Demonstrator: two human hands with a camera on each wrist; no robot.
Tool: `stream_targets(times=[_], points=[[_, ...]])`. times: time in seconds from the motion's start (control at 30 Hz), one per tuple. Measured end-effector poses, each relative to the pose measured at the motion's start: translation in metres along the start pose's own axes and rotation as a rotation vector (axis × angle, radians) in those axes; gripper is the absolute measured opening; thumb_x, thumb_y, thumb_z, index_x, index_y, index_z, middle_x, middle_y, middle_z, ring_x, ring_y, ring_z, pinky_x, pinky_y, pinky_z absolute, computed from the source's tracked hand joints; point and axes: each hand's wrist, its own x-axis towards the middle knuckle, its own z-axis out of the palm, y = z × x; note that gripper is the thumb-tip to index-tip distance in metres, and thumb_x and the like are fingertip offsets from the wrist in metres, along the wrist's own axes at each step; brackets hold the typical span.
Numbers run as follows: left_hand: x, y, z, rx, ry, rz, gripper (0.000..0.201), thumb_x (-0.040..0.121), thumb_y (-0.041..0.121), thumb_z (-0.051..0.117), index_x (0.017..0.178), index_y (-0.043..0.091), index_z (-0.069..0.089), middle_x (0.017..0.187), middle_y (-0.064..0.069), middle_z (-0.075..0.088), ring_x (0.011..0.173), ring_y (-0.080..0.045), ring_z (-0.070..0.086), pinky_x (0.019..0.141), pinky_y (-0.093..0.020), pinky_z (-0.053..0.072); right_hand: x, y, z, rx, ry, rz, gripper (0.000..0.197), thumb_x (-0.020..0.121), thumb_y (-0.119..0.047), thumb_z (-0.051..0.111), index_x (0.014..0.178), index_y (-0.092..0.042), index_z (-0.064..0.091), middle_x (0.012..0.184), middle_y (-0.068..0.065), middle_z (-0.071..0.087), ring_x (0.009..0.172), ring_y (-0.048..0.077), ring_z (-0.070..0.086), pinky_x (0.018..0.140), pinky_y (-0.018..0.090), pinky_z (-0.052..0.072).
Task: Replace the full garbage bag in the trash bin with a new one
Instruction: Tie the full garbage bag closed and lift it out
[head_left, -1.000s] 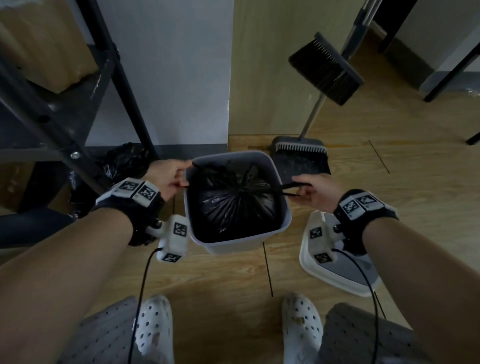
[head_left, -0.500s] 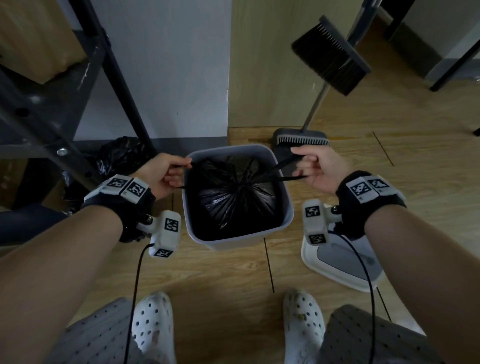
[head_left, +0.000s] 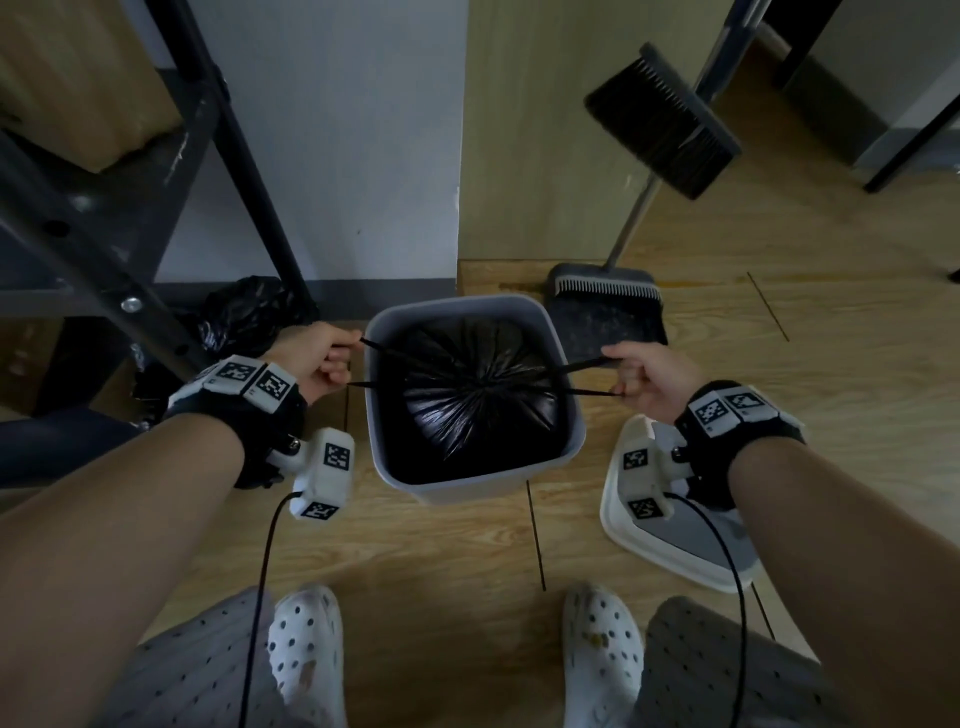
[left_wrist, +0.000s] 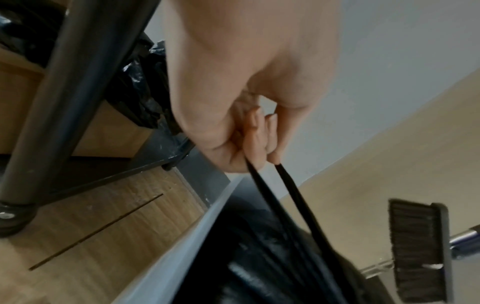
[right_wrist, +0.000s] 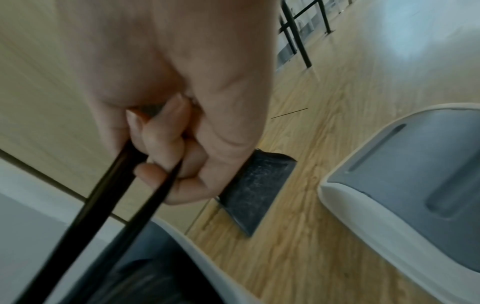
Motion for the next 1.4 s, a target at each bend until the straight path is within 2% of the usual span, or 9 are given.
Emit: stream_targets(times=[0.3,0.43,0.53,0.67,0.77,0.87,0.97,1.1,1.4], points=[[-0.095,0.067,0.067,0.025,-0.25,0.177,0.023,0.091,0.013,0.046,0.075,0.004,0.059,0.052,0.0,0.055,0.04,-0.01,0.047,0.044,-0.018,0.043,-0.082,-0.078,0.064,0.031,-0.22,-0.226,0.028,0.091,-0.025,0.055,0.069,-0.008,0.057,0.054,0.0,0.05,0.04,0.011,0.044,0.044,0.021,0.041],[-0.118,0.061,0.086,0.021,-0.267,0.168,0.017,0.089,0.01,0.046,0.098,0.002,0.058,0.082,-0.012,0.063,0.068,-0.022,0.06,0.06,-0.028,0.053,-0.113,-0.083,0.095,-0.167,-0.26,-0.291,0.02,0.09,-0.006,0.046,0.078,0.001,0.062,0.073,0.014,0.062,0.066,0.025,0.06,0.07,0.041,0.055],[-0.122,0.059,0.091,0.053,-0.244,0.181,0.018,0.087,0.008,0.054,0.101,0.0,0.06,0.081,-0.011,0.064,0.069,-0.02,0.062,0.067,-0.029,0.054,-0.125,-0.081,0.103,-0.403,-0.243,-0.423,0.023,0.081,0.009,0.043,0.09,0.016,0.063,0.095,0.035,0.065,0.082,0.029,0.059,0.091,0.054,0.048],[-0.122,0.061,0.094,0.186,-0.255,0.262,0.013,0.078,-0.004,0.067,0.086,0.006,0.065,0.071,-0.007,0.059,0.059,-0.013,0.056,0.055,-0.018,0.05,-0.125,-0.081,0.101,-0.582,-0.277,-0.526,0.038,0.084,0.013,0.044,0.109,-0.002,0.068,0.113,0.018,0.067,0.097,0.02,0.06,0.092,0.037,0.053],[-0.115,0.063,0.095,0.296,-0.196,0.322,0.013,0.077,-0.005,0.067,0.076,0.008,0.065,0.067,-0.008,0.057,0.051,-0.013,0.052,0.048,-0.018,0.045,-0.119,-0.085,0.096,-0.601,-0.258,-0.583,0.038,0.083,0.014,0.045,0.107,-0.002,0.069,0.101,0.011,0.068,0.095,0.018,0.06,0.087,0.028,0.051],[-0.106,0.067,0.096,0.324,-0.15,0.349,0.01,0.08,-0.003,0.06,0.075,0.003,0.066,0.056,-0.006,0.059,0.066,-0.025,0.055,0.065,-0.031,0.046,-0.109,-0.085,0.093,-0.624,-0.187,-0.6,0.033,0.082,0.013,0.046,0.106,0.0,0.064,0.095,0.007,0.062,0.089,0.018,0.057,0.064,0.022,0.048],[-0.102,0.068,0.092,0.385,-0.186,0.362,0.015,0.083,-0.002,0.056,0.083,0.009,0.067,0.039,0.007,0.053,0.051,-0.019,0.057,0.064,-0.029,0.048,-0.101,-0.075,0.098,-0.675,-0.341,-0.493,0.022,0.086,-0.003,0.056,0.106,-0.01,0.06,0.089,0.0,0.061,0.074,0.013,0.056,0.054,0.022,0.044],[-0.096,0.064,0.083,0.51,-0.236,0.389,0.022,0.085,0.003,0.059,0.08,0.023,0.066,0.059,-0.002,0.063,0.044,-0.009,0.057,0.061,-0.027,0.046,-0.083,-0.056,0.107,-0.763,-0.389,-0.402,0.014,0.092,-0.017,0.054,0.08,-0.017,0.062,0.072,-0.003,0.06,0.058,0.011,0.053,0.05,0.018,0.04],[-0.057,0.042,0.053,0.879,-0.191,0.295,0.015,0.081,0.011,0.067,0.085,-0.004,0.071,0.045,0.004,0.06,0.045,-0.007,0.053,0.046,-0.013,0.043,-0.052,-0.044,0.091,-0.479,-0.325,-0.291,0.015,0.095,-0.009,0.05,0.09,-0.004,0.064,0.065,0.0,0.067,0.045,0.004,0.06,0.045,0.014,0.049]])
